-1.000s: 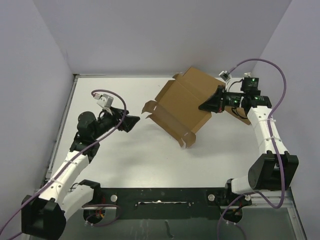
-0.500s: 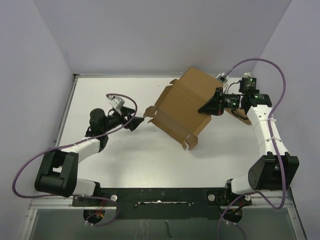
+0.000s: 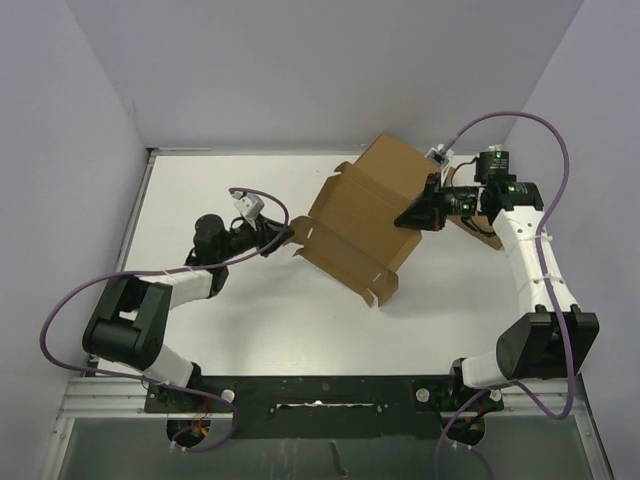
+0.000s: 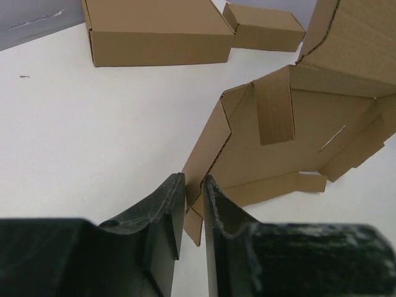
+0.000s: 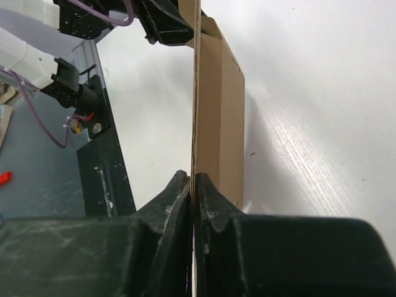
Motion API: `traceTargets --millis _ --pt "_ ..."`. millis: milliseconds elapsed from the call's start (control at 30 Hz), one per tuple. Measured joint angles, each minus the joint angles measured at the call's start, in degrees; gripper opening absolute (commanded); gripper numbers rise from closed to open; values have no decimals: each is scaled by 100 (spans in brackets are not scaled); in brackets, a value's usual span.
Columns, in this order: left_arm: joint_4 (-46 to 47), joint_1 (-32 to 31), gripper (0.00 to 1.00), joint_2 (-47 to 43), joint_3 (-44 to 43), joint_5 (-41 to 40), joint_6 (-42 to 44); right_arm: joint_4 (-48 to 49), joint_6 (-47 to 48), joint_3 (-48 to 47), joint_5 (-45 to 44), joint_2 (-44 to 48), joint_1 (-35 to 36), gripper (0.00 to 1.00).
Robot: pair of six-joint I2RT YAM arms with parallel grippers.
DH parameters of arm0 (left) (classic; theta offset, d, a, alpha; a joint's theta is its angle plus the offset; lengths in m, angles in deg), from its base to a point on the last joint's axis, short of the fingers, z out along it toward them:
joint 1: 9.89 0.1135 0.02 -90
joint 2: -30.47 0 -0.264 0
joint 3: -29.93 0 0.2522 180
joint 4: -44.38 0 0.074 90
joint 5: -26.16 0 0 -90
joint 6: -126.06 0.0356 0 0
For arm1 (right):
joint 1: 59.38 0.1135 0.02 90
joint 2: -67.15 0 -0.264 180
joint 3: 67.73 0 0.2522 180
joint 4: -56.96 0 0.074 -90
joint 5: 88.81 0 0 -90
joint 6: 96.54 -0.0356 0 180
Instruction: Fold the paper box
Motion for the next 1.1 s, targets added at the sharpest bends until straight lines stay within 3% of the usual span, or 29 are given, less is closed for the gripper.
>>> traceTargets --millis 167,467,667,1100 --pt "-20 -146 0 -216 219 -483 66 -415 391 -752 -348 -278 166 0" --pt "-229 -1141 0 -1663 1377 -2422 291 -896 1003 -1720 -903 -1023 789 0" --pt "-48 -1683 0 -1878 2271 -3423 404 -1003 1360 -1419 -1049 -1080 1108 0" --pt "1086 -1886 0 -1397 2806 -3705 411 -881 1624 -190 -487 -706 1108 0"
